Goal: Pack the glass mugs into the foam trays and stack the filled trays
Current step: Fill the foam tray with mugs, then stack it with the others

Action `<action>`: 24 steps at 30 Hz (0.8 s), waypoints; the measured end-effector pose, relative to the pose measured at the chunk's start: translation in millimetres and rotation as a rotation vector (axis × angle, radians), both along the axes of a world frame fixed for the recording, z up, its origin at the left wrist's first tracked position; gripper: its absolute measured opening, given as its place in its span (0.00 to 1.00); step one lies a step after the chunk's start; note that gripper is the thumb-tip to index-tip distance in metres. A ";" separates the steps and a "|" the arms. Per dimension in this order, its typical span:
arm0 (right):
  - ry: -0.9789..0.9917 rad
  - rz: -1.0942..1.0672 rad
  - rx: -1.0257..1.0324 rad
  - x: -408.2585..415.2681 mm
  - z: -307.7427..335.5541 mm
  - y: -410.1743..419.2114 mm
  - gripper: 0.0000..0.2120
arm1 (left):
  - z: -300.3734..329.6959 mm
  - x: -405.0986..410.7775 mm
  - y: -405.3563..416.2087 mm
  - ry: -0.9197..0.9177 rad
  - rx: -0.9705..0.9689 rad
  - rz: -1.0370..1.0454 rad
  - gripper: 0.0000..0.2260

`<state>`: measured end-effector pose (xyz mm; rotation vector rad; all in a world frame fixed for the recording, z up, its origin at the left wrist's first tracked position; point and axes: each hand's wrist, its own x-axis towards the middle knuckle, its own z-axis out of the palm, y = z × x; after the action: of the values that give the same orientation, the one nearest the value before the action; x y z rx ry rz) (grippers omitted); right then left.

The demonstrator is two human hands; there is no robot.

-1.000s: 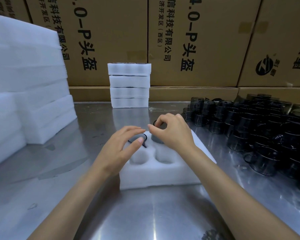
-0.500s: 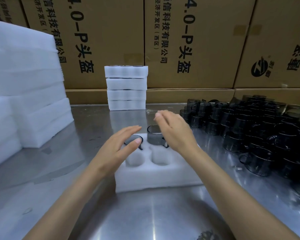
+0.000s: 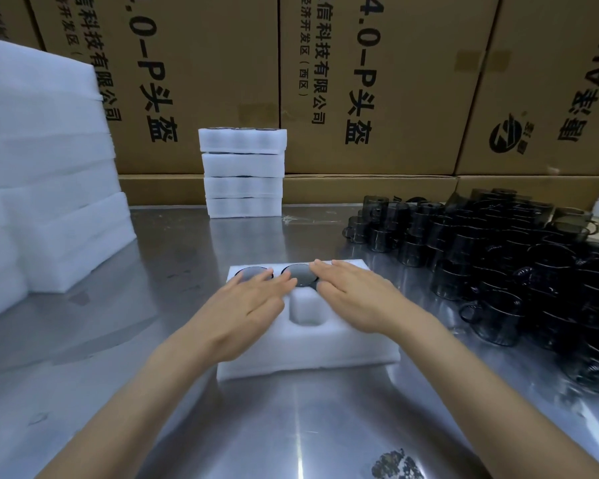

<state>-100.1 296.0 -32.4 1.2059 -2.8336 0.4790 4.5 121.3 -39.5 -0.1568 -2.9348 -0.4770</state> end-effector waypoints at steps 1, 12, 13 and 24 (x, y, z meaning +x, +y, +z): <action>-0.003 0.003 -0.003 -0.5 0.1 0.2 0.22 | 0.7 -0.9 0.0 -0.001 -0.008 0.006 0.21; 0.309 -0.184 -0.508 -2.6 -1.3 15.1 0.15 | -19.4 7.1 -2.4 0.397 0.701 0.064 0.18; 0.381 -0.229 -0.538 -7.7 1.2 21.5 0.14 | -20.7 7.6 -4.3 0.428 0.767 0.055 0.18; 0.240 -0.824 -0.134 -67.9 -0.8 80.0 0.27 | -28.6 2.4 -9.4 0.430 0.948 0.034 0.18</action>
<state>-168.0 376.0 -33.2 0.0151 -2.6999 0.4138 6.9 111.9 -68.1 -0.0671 -2.0283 -1.5177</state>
